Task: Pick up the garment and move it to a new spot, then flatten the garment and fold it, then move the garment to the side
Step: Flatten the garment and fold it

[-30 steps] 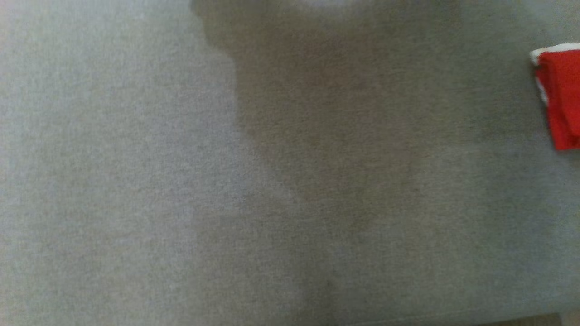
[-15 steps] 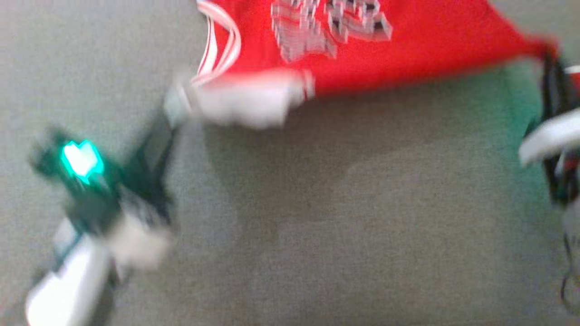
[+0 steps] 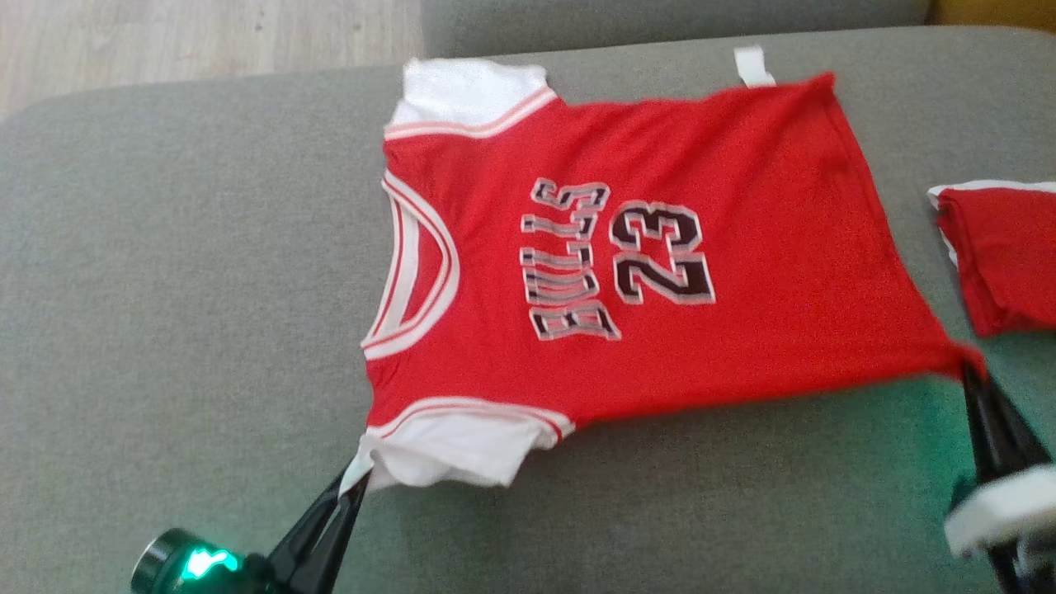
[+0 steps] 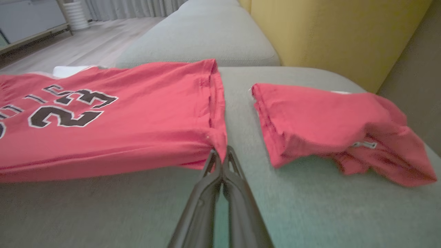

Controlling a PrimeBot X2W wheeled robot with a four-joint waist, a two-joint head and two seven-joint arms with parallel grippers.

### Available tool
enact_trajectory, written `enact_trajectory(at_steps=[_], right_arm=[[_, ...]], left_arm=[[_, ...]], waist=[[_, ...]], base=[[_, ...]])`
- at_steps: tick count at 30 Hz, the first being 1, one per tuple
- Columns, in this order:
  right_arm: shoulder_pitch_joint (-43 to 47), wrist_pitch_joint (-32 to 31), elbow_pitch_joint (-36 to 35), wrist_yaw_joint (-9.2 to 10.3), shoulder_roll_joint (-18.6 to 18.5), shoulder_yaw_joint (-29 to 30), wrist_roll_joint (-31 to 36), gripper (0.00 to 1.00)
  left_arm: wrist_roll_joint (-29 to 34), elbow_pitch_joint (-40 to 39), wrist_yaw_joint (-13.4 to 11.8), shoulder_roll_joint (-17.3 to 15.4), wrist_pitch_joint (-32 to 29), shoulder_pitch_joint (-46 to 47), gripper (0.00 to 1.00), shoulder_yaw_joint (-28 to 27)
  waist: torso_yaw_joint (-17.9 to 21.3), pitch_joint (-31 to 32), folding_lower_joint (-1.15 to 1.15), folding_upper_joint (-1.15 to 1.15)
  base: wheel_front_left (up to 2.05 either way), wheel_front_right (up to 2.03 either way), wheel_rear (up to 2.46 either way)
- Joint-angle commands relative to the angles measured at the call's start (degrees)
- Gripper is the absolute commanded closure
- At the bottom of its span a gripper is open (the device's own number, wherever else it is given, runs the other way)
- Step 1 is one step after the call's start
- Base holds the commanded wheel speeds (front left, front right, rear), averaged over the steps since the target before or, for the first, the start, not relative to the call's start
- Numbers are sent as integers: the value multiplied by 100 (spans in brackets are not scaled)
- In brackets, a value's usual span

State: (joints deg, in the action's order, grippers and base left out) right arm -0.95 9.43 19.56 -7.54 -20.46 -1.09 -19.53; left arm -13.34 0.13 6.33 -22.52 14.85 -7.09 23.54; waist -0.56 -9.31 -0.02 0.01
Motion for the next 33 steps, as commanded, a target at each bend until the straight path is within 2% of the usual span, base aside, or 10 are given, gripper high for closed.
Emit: enact_trajectory(at_steps=[1, 6, 12, 19, 25, 30, 31, 32, 33], right_arm=[[146, -62, -325, 5, -88, 40, 66, 100], [907, -449, -1252, 5, 204, 503, 207, 100], [935, -795, -1730, 5, 431, 618, 364, 100], [95, -945, -1473, 5, 506, 395, 419, 100], [-754, -861, -1016, 5, 495, 282, 457, 100], [-1298, -708, -545, 5, 569, 196, 507, 100], [-1379, -664, -448, 5, 587, 175, 512, 83], [-1451, -596, -361, 5, 611, 168, 526, 0], [-1507, -513, -276, 5, 636, 169, 548, 0]], left_arm=[[-61, -223, 21, -65, 15, 45, 100, -306], [-301, -477, 70, 12, 15, -102, 100, -501], [-461, -294, 103, 168, 15, 412, 100, -467], [-271, 355, 113, 234, 15, 1922, 100, -288], [-176, 864, 114, 103, 15, 3148, 100, 31], [-206, 1338, 114, 49, 15, 3796, 100, 253], [-216, 1408, 115, 56, 15, 3871, 76, 276], [-217, 1468, 115, 60, 15, 3925, 58, 287], [-208, 1541, 115, 66, 15, 3954, 15, 274]], waist=[[-34, 47, 2, -1], [-35, 72, 2, -1], [58, -75, 2, -1], [172, -614, 2, -1], [268, -1000, 2, -1], [347, -1154, 2, -1], [359, -1168, 2, -1], [371, -1177, 2, -1], [382, -1176, 2, -1]], base=[[0, 0, 0], [0, 0, 0], [0, 0, 0], [0, 0, 0], [0, 0, 0], [0, 0, 0], [0, 0, 0], [0, 0, 0], [0, 0, 0]])
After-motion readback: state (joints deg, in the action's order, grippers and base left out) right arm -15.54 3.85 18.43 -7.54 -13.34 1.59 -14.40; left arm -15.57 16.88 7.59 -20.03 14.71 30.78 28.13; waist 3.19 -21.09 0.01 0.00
